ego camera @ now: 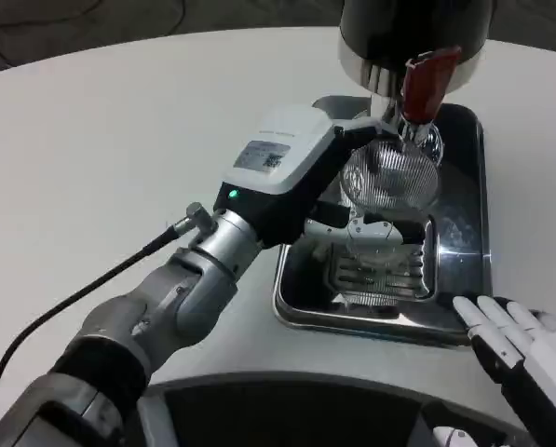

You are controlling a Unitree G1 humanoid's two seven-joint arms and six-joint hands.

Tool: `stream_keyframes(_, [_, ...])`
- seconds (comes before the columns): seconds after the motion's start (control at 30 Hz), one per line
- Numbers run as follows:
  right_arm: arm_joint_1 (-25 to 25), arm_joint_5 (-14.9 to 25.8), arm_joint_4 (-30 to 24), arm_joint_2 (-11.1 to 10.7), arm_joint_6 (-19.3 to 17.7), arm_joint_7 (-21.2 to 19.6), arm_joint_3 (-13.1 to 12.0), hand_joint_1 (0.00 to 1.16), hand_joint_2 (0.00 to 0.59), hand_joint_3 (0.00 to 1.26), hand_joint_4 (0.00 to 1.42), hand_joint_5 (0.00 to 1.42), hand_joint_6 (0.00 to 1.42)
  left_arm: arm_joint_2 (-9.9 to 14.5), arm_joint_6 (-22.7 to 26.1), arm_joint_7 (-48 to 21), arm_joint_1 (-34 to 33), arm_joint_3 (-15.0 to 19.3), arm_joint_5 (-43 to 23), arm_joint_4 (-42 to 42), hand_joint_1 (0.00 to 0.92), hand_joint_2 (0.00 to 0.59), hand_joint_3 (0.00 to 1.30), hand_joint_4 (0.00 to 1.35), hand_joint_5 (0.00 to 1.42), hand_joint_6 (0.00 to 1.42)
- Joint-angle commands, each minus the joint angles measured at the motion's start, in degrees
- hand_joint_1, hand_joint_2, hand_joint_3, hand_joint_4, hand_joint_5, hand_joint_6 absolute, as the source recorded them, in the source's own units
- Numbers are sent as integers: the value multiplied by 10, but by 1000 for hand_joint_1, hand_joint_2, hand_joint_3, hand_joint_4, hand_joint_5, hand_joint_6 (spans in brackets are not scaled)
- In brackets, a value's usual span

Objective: Grasp the cup under the faucet to collect the drink, then remove the cup.

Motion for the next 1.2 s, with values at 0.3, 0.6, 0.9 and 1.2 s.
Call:
stream_keyframes(0.3, [5,26,7,-2,-3,-6,-11,204,417,53,0,0,0,6,1,-9,0,-8,-1,2,149,78,612,678,976,1377])
stream_keyframes(0.6, [7,35,8,1,-3,-9,-11,218,415,72,0,0,0,10,3,-8,-1,-6,-2,-6,112,76,370,333,578,1022])
stream_keyframes(0.9, [0,40,12,-1,0,-7,-10,229,421,82,0,0,0,18,-2,-1,5,-4,-1,-23,77,64,198,115,322,632])
stream_keyframes(1.2, [-3,42,15,1,3,-7,-13,234,425,83,0,0,0,22,-26,-3,12,5,-11,-53,57,53,163,105,340,722])
